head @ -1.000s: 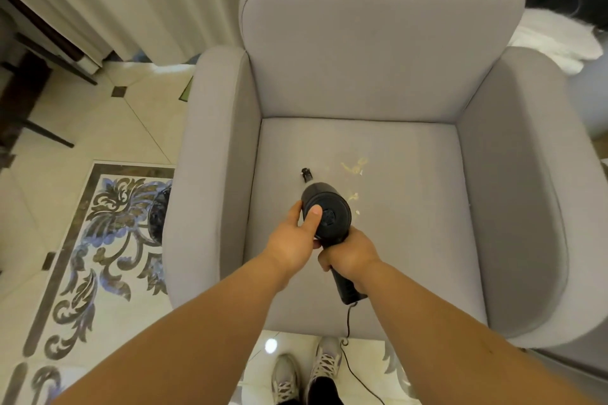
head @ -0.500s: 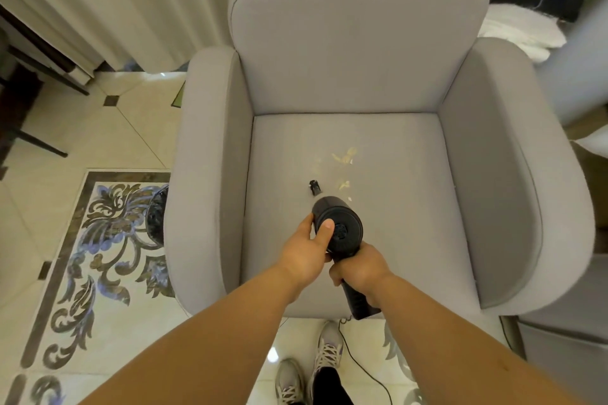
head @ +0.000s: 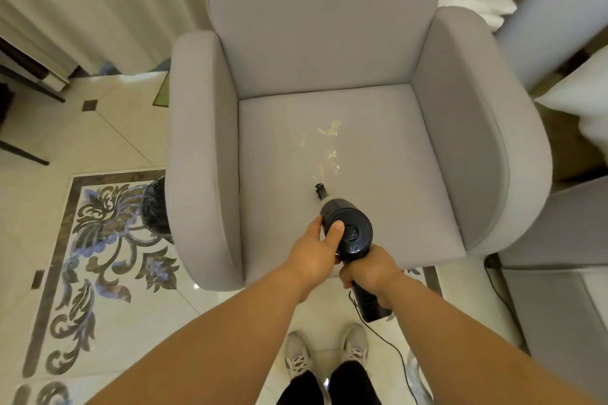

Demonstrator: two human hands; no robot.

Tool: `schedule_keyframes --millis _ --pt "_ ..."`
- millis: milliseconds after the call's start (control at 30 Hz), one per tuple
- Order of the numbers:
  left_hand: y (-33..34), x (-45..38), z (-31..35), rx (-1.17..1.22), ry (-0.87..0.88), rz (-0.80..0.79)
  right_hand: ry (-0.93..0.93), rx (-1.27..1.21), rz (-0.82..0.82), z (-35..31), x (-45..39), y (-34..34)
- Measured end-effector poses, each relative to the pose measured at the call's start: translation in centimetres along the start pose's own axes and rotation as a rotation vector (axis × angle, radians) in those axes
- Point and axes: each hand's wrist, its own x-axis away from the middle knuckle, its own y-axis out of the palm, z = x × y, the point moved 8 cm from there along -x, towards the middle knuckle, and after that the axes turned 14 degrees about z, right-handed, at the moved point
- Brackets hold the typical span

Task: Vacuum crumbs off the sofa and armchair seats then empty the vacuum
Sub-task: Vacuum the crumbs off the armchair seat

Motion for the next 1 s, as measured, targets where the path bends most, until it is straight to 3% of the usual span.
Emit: schedule_keyframes --millis 633,1000 --pt "7.3 9.4 -5.7 0.058 -0.039 0.045 -0.034 0.061 -0.058 10.4 4.2 -4.7" --pt "10.4 11.2 -3.9 0.09 0.004 0.072 -0.12 -0.022 0.005 11.3 4.7 -8.8"
